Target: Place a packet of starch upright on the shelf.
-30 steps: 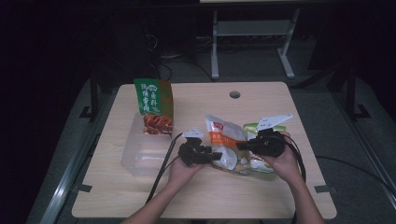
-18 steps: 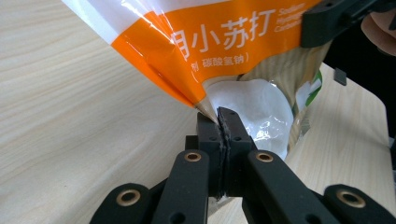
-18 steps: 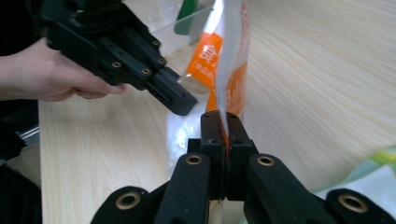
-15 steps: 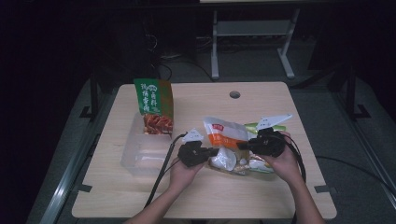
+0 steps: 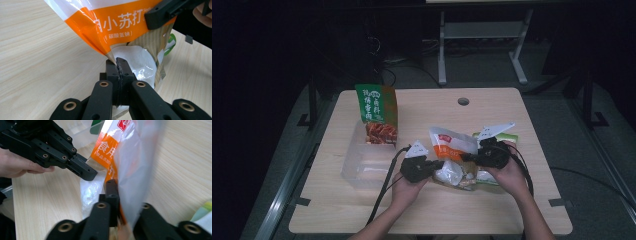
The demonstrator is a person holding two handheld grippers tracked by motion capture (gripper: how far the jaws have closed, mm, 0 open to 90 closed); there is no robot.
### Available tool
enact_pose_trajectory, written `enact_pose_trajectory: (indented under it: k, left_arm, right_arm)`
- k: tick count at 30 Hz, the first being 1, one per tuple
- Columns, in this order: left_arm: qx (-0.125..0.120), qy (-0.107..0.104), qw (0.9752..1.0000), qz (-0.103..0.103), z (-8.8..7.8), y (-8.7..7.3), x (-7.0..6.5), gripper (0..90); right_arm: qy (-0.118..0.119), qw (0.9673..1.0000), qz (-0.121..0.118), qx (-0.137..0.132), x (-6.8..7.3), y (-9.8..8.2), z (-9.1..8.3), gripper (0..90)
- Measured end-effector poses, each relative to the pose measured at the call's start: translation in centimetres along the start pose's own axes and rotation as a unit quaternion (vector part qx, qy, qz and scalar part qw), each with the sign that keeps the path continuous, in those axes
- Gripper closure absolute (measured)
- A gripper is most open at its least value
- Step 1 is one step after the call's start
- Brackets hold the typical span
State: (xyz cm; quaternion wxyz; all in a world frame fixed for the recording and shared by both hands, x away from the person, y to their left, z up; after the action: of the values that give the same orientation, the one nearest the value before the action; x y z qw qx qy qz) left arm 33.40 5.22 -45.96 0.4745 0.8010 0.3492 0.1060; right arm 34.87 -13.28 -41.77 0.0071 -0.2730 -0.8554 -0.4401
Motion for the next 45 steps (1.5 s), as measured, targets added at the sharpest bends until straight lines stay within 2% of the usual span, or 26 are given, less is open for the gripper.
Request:
enact_pose_trajectory:
  k: [4, 6, 7, 16, 20, 21, 27, 34, 37, 45]
  left_arm:
    - [0.005, -0.008, 0.9999, -0.013, -0.5, -0.5, 0.1, 86.0]
    - [0.010, -0.011, 0.9998, -0.012, -1.0, -0.5, 0.0, 75.9]
    - [0.011, -0.013, 0.9998, -0.011, -1.3, -0.5, -0.1, 71.6]
    - [0.011, -0.005, 0.9998, 0.013, -4.1, -1.4, -0.6, 59.4]
    - [0.013, -0.007, 0.9996, 0.024, -5.1, -1.7, -0.8, 56.1]
    - [0.016, -0.013, 0.9995, 0.023, -5.4, -1.8, -1.0, 55.1]
    - [0.022, -0.021, 0.9988, 0.037, -6.7, -2.9, -1.5, 52.5]
    - [0.027, -0.036, 0.9978, 0.049, -8.2, -4.0, -1.5, 50.8]
    - [0.021, -0.041, 0.9978, 0.047, -8.6, -4.1, -1.5, 49.7]
    - [0.011, -0.048, 0.9970, 0.060, -9.3, -4.3, -1.7, 45.9]
  right_arm:
    - [0.006, 0.9999, -0.012, 0.001, 0.5, 0.2, 0.1, 89.7]
    - [0.015, 0.9998, -0.010, -0.004, 0.8, 0.2, -0.1, 89.8]
    - [0.026, 0.9995, -0.011, -0.011, 1.0, 0.3, -0.2, 89.9]
    - [0.029, 0.9992, -0.024, -0.014, 2.2, 0.9, -0.3, 90.0]
    - [0.027, 0.9990, -0.031, -0.016, 2.5, 1.4, -0.4, 90.0]
    - [0.026, 0.9990, -0.031, -0.017, 2.6, 1.4, -0.4, 90.0]
    - [0.019, 0.9989, -0.041, -0.016, 2.8, 2.2, -0.4, 90.0]
    - [0.015, 0.9986, -0.050, -0.009, 3.2, 3.9, -0.6, 90.0]
    - [0.016, 0.9982, -0.056, -0.011, 3.4, 4.7, -0.6, 90.0]
    - [0.021, 0.9971, -0.072, -0.018, 4.3, 7.0, -0.5, 90.0]
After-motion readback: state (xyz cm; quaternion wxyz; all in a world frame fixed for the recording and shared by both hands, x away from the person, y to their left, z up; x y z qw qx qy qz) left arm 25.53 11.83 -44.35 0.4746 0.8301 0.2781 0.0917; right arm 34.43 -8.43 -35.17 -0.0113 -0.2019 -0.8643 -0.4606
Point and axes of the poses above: each handheld gripper's, and its own axes: z roughly forward along the jaws, y roughly out of its top, x roughly to its left, the point moved 5 cm from there along z, roughly forward along the jaws, and after that the axes turned 7 degrees about y, right-handed, at the moved point
